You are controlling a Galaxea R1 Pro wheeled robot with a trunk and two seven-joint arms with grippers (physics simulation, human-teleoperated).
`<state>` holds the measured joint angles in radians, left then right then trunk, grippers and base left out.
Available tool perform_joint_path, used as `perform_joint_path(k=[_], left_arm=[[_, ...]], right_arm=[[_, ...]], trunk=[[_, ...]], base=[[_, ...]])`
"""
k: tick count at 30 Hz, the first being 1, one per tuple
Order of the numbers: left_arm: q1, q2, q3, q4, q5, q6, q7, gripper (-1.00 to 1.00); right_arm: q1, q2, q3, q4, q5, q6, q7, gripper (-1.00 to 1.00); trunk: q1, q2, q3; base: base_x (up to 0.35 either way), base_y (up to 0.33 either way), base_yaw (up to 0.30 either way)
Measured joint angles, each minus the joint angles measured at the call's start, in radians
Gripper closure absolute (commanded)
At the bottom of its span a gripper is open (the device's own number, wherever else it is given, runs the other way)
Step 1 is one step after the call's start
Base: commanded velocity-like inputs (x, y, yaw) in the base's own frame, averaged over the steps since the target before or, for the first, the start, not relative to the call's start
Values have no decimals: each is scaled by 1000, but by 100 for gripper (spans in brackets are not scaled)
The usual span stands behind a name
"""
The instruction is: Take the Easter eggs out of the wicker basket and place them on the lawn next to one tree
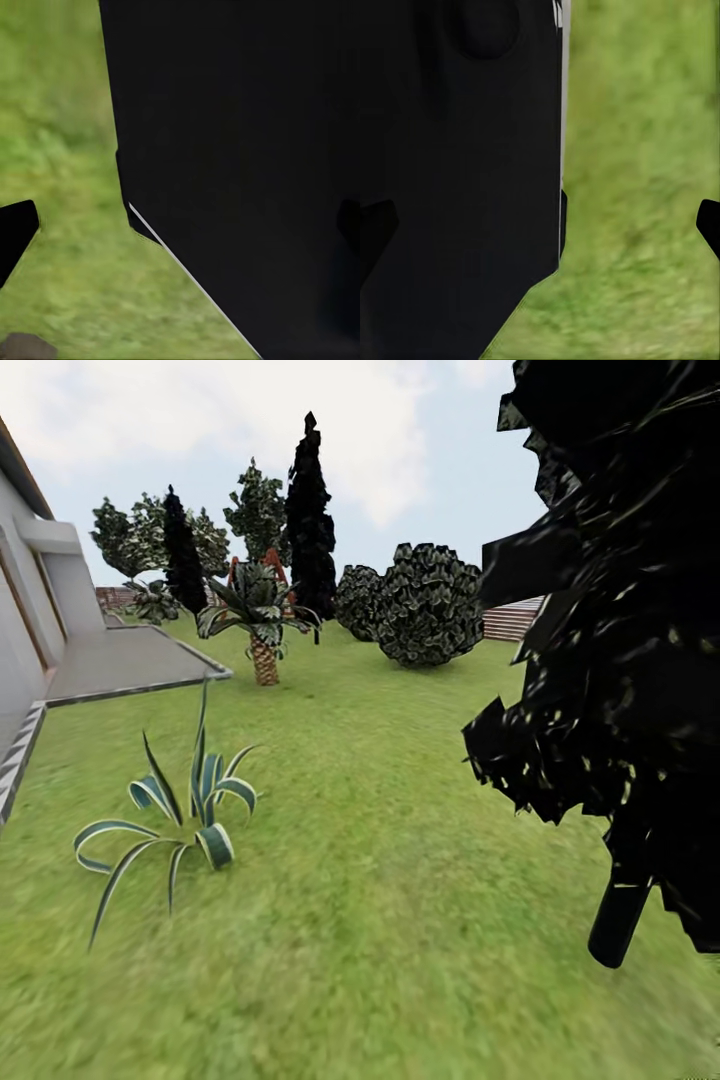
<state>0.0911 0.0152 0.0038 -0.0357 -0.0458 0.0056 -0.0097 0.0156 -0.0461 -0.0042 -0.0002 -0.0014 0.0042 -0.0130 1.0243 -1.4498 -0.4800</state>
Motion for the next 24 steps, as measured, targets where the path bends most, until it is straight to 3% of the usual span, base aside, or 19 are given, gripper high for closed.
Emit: perform_joint_path(k=[11,16,20,24], left_arm=[[0,0,0,0,0,0,0,-100],[0,0,0,0,0,0,-9,-100],[0,2,0,0,0,0,-69,-100],[0,2,0,0,-1,1,-85,-100]], right_arm=[[0,0,0,0,0,0,0,-100],[0,1,0,0,0,0,-1,-100],[0,1,0,0,0,0,-1,-100],[0,1,0,1,0,0,-1,-100]], trunk=[[0,0,0],[0,0,0],[0,0,0],[0,0,0]], base=[[331,24,-52],[229,246,5],[197,283,56],[194,286,68]])
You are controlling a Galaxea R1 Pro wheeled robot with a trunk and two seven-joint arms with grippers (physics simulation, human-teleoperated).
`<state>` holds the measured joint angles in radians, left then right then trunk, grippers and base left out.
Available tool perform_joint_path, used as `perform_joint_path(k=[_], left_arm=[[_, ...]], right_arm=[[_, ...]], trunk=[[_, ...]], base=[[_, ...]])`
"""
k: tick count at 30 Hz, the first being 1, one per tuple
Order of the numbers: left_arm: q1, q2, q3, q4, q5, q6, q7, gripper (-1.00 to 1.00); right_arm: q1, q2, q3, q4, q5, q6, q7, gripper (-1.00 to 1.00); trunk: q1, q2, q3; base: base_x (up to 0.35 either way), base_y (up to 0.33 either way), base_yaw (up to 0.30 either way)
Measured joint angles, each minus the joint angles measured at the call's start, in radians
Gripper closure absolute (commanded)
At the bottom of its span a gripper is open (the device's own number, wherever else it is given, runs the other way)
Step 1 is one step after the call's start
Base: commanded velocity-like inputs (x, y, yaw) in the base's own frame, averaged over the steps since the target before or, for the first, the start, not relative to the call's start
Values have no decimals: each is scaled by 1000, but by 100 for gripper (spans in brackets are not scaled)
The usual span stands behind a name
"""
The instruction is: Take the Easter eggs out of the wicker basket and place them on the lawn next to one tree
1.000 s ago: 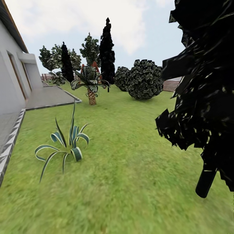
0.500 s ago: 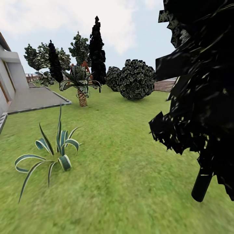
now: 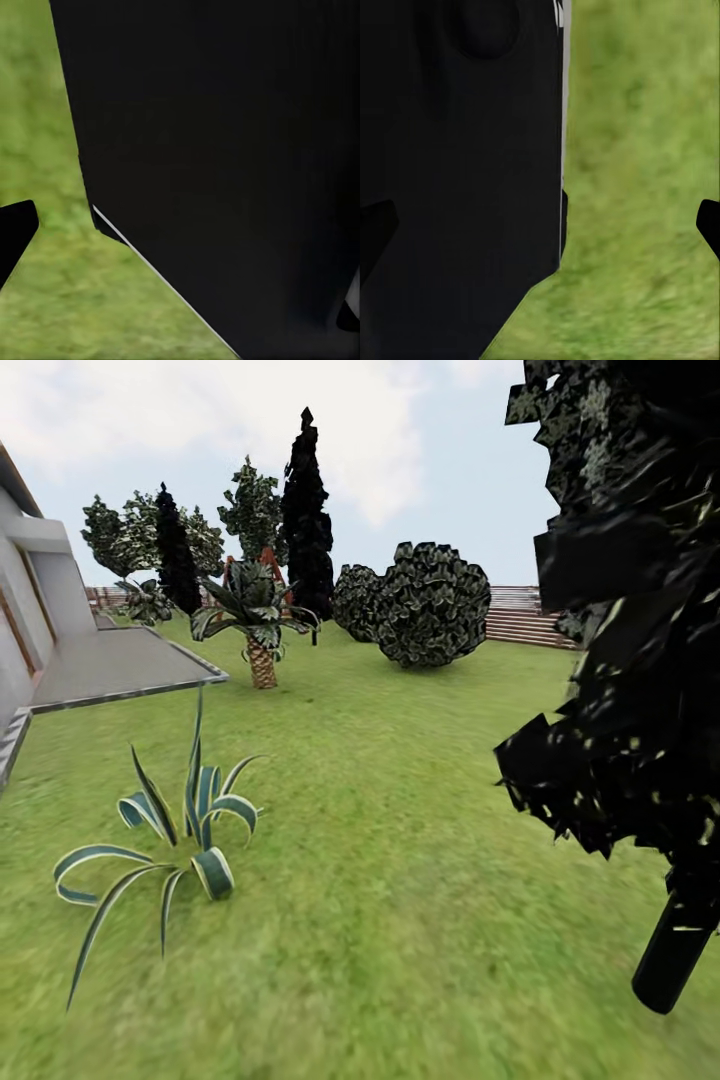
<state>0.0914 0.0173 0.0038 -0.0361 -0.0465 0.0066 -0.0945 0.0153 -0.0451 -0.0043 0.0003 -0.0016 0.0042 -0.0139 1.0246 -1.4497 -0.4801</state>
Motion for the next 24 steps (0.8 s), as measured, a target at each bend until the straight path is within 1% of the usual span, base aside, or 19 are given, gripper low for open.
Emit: perform_joint_path(k=[9,12,16,24], left_arm=[[0,1,0,0,-1,0,-1,-100],[0,2,0,0,-1,0,0,-100],[0,2,0,0,-1,-1,1,-100],[0,3,0,0,-1,-1,0,-100]], right_arm=[[0,-1,0,0,1,0,0,-100],[0,-1,1,0,1,0,0,-100],[0,-1,1,0,2,0,0,-100],[0,-1,1,0,2,0,0,-100]], trunk=[[0,0,0],[0,0,0],[0,0,0],[0,0,0]], base=[[203,285,27],[156,156,-5],[273,23,-180],[327,3,-263]])
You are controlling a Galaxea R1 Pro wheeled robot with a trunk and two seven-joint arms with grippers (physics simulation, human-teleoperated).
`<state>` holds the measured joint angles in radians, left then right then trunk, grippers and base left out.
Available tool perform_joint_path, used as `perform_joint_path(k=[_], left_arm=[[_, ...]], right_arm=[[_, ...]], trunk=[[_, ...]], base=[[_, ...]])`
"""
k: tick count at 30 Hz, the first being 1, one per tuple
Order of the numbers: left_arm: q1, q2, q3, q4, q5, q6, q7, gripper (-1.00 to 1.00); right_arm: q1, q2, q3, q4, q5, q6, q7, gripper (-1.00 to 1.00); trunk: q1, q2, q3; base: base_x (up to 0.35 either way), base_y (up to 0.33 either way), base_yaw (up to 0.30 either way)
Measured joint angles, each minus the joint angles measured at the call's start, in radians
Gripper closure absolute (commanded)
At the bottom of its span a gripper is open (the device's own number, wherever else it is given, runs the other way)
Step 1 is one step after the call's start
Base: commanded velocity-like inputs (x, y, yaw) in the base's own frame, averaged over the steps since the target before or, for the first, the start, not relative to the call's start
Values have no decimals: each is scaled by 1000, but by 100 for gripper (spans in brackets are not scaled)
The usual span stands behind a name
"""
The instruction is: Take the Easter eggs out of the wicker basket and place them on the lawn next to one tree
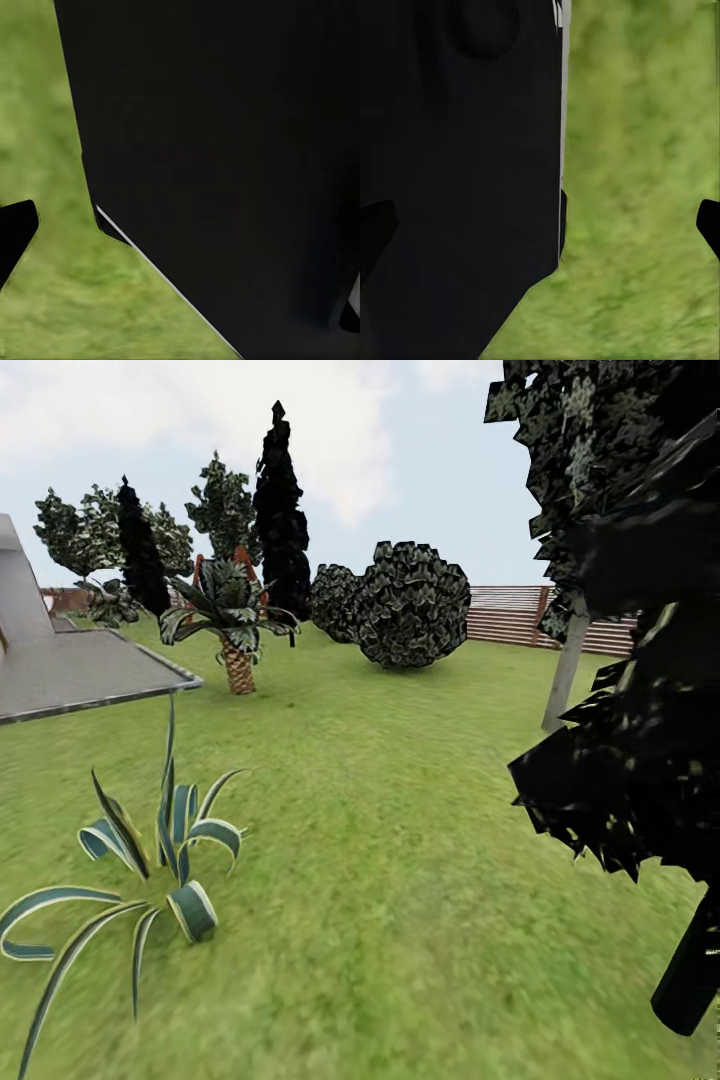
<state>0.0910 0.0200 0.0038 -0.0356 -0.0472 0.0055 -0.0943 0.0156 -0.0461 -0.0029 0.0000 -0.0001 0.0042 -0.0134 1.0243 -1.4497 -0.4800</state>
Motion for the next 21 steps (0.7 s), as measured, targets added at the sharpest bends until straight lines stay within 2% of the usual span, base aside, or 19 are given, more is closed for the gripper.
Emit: perform_joint_path(k=[11,21], left_arm=[[0,0,0,0,0,0,1,-100],[0,0,0,0,0,0,-1,-100]], right_arm=[[0,0,0,0,0,0,0,-100],[0,0,-1,0,-1,0,0,-100]], trunk=[[0,0,0],[0,0,0]], base=[[333,0,-286],[335,1,-45]])
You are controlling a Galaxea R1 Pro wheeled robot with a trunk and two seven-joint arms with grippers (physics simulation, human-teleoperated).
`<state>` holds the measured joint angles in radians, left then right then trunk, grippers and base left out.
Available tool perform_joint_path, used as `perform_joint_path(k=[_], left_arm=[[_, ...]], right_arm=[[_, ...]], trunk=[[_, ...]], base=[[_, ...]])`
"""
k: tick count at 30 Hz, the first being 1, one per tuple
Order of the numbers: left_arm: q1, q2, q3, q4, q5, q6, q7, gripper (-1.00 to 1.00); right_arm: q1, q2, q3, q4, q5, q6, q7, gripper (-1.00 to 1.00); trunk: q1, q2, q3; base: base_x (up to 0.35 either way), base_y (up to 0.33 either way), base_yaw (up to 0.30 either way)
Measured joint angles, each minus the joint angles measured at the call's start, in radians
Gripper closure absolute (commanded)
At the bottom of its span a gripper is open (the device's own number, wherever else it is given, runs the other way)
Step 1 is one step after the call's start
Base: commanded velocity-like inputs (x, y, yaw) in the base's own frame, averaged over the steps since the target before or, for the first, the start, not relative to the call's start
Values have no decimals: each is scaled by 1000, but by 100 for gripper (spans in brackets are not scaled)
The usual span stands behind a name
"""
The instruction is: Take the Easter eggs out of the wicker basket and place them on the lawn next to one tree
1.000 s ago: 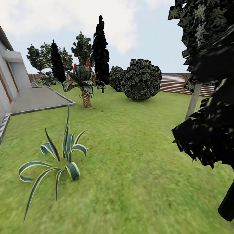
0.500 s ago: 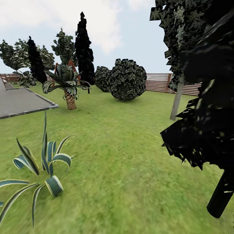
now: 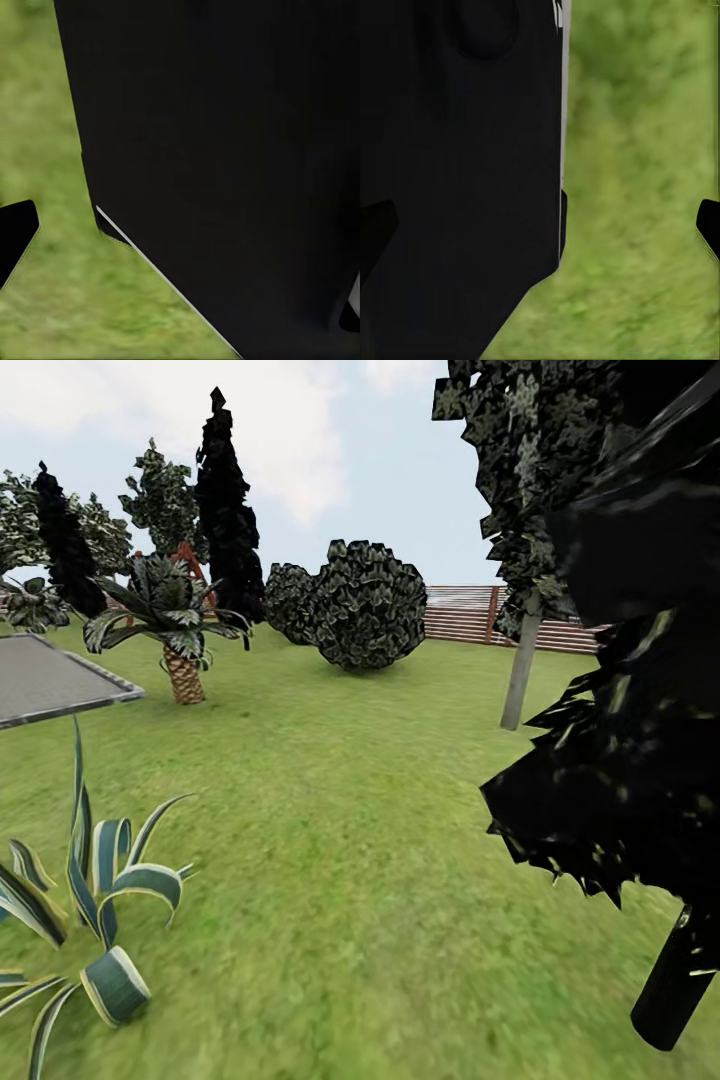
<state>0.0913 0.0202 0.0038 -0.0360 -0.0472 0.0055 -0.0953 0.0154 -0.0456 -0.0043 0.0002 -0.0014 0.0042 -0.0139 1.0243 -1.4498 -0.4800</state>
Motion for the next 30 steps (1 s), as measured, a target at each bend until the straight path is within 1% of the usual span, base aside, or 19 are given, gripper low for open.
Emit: perform_joint_path(k=[4,13,15,21,30], left_arm=[[0,0,0,0,0,0,0,-100],[0,-1,0,0,0,0,0,-100],[0,-1,0,0,0,0,0,-100],[0,-1,0,0,0,0,0,-100],[0,-1,0,0,0,0,0,-100]], right_arm=[[0,0,0,0,0,0,0,-100],[0,0,0,0,0,0,0,-100],[0,1,0,0,0,0,0,-100],[0,1,-1,0,-1,0,0,-100],[0,1,-1,0,0,0,0,-100]], trunk=[[0,0,0],[0,0,0],[0,0,0],[0,0,0],[0,0,0]], base=[[332,101,8],[320,165,83],[289,25,29],[281,4,169],[316,0,16]])
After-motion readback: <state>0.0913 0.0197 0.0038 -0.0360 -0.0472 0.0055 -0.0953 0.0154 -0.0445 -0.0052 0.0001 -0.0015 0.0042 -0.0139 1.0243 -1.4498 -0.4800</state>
